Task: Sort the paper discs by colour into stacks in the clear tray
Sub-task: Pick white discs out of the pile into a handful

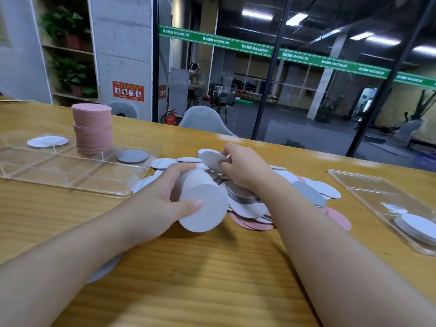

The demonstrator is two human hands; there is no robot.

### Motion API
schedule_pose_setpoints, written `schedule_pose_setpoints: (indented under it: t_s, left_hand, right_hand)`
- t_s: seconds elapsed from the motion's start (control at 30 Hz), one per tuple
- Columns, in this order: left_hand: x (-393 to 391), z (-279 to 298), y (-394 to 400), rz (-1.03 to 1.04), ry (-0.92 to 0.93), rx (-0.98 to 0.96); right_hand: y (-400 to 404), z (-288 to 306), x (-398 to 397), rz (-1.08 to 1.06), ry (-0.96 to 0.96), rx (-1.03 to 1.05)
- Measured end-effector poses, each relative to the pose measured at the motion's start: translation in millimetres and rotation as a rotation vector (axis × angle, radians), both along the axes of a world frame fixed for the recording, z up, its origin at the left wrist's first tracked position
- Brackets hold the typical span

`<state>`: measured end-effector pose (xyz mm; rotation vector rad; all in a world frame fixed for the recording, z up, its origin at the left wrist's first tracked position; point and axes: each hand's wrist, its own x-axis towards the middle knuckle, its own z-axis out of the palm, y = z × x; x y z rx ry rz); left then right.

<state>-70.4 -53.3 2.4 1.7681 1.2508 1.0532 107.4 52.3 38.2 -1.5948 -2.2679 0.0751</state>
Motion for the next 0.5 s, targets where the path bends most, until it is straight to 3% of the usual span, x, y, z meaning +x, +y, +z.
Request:
schedule_pose_setpoints:
  t_s: [0.17,0.43,0.5]
  left_hand:
    - [-8,6,6,0.167,-0.149,0.075]
    - [-19,-4,18,0.409,-0.053,0.090]
    - [-18,-4,18,0.423,-0.021,0.079]
  right_hand:
    - [-9,13,0,0.068,0.067,0.010]
    - [-23,37,-2,0.106,-0.165,-0.081]
    - [-24,37,-3,0.155,-0.135,-0.093]
